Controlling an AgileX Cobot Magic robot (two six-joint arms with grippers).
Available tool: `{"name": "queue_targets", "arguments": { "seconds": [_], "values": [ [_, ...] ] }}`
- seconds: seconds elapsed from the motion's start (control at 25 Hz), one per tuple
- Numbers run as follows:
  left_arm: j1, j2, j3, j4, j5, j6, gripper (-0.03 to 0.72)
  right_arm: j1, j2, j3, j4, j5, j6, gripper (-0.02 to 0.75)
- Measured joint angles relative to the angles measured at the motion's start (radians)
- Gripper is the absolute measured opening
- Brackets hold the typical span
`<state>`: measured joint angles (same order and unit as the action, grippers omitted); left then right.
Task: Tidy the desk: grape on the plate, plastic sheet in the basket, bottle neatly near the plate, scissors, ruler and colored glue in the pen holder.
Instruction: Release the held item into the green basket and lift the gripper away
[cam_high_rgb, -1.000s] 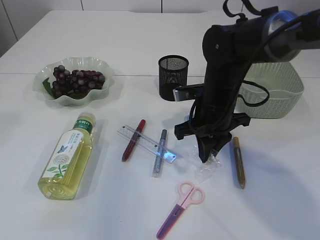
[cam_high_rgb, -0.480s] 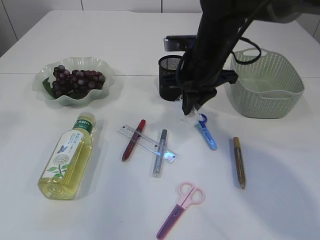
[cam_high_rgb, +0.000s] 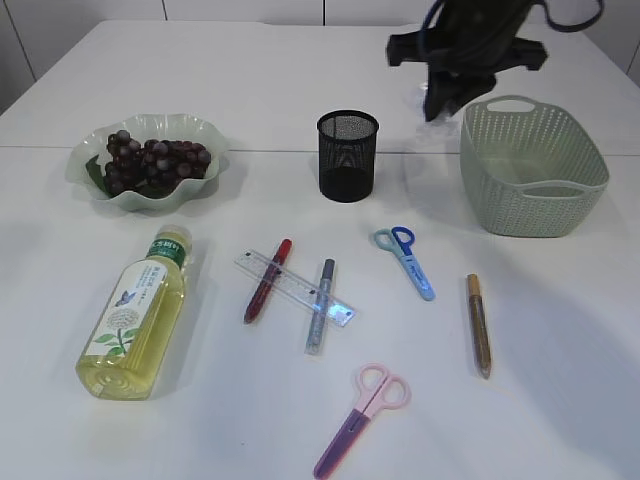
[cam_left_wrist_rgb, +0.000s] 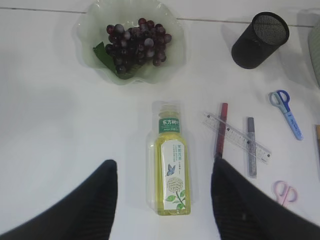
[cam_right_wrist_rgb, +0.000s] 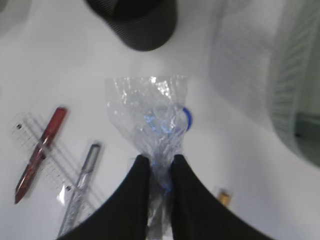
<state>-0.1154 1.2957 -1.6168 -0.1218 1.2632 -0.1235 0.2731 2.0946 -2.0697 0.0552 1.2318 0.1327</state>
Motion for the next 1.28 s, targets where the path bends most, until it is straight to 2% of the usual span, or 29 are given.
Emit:
{"name": "queue_targets", "arguments": {
  "seconds": [0.28,0.4,1.0,1.08,1.16,1.28],
  "values": [
    [0.000,0.000,0.000,0.000,0.000,0.000,0.435,-0.203,-0.002,-0.012,-0.011,0.007,0.005,0.098],
    [0.000,0.000,0.000,0.000,0.000,0.000,0.435,-0.249,0.000,-0.020,-0.014,0.012,0.007,0.098],
    [0.000,0.000,0.000,-0.004,0.000,0.000,0.435,-0.268,0.108,-0.055,-0.055,0.012,0.007,0.108],
    [0.000,0.000,0.000,-0.005,0.000,0.000,0.435,-0.268,0.120,-0.058,-0.055,0.012,0.007,0.139],
    [0.000,0.000,0.000,-0.005,0.000,0.000,0.435,-0.268,0.122,-0.058,-0.061,0.012,0.007,0.203],
    [0.000,0.000,0.000,-0.006,0.000,0.000,0.435,-0.268,0.125,-0.058,-0.061,0.001,0.004,0.361]
  ]
}}
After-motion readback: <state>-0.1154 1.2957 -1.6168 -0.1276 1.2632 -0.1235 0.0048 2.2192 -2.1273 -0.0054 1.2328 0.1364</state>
